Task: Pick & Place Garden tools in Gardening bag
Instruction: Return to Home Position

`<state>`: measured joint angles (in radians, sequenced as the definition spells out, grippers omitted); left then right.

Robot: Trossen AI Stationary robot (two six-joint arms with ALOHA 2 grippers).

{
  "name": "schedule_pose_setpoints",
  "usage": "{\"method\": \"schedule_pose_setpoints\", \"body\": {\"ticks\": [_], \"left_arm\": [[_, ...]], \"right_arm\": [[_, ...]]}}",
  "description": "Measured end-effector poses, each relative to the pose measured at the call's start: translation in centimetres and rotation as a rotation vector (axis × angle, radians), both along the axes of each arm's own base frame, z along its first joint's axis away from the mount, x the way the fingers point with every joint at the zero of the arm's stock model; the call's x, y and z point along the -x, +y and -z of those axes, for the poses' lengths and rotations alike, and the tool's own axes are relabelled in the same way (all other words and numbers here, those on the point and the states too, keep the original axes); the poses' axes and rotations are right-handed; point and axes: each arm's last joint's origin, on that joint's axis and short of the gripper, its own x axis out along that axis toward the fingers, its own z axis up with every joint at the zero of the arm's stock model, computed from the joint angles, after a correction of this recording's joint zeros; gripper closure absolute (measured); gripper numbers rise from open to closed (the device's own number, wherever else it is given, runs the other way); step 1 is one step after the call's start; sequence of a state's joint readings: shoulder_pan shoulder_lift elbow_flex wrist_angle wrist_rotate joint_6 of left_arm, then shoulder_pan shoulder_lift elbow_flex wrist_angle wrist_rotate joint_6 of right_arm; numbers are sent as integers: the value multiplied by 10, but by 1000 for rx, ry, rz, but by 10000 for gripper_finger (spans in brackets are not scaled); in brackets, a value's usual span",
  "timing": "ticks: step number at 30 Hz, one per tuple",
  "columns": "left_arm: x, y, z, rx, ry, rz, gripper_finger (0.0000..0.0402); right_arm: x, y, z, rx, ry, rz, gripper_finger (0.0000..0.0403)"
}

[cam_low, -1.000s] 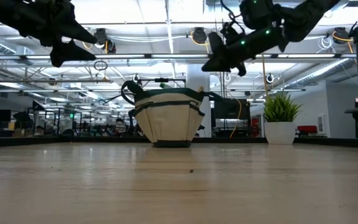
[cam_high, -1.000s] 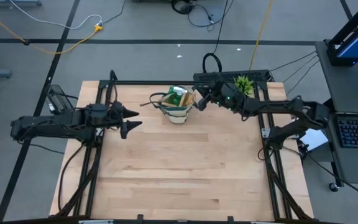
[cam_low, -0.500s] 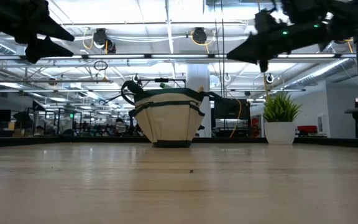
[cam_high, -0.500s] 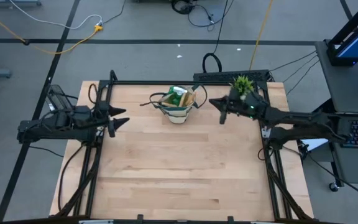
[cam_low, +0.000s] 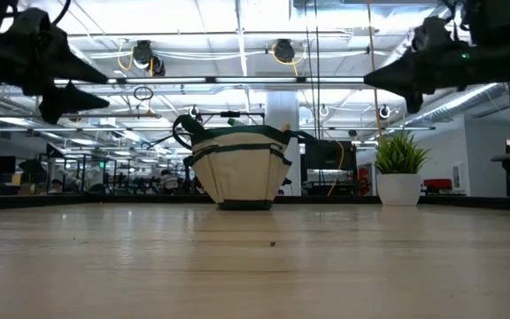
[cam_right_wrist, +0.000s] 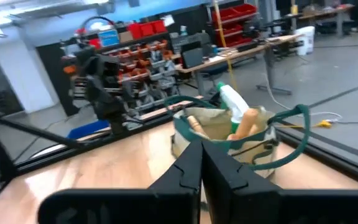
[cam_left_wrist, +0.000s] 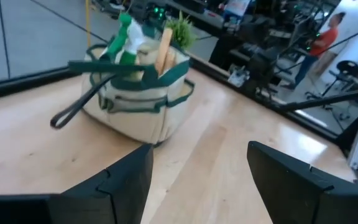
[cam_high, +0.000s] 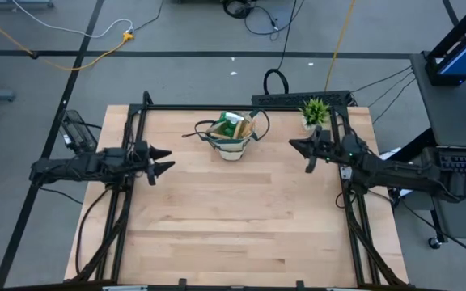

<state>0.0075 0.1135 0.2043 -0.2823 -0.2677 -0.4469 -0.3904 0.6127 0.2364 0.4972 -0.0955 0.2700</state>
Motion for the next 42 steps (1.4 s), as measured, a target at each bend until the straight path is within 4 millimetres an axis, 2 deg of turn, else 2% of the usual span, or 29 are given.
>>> {"method": "schedule_pose_setpoints", "body": {"ticks": [6, 19, 25, 35, 42], "left_arm": [[-2, 1, 13, 6, 28, -29, 135], [-1, 1, 14, -61, 57, -36, 135], [-5, -2, 26, -36, 61, 6, 135], [-3, -6, 22, -68, 5, 57, 135], [1, -5, 23, -76, 11, 52, 135]], "right_arm": [[11, 6, 11, 33, -20, -51, 403], [22, 12, 28, -19, -61, -95, 403], [24, 13, 24, -6, -93, -91, 403], [31, 15, 17, 31, -147, -61, 403], [34, 16, 23, -84, -66, -64, 403]]}}
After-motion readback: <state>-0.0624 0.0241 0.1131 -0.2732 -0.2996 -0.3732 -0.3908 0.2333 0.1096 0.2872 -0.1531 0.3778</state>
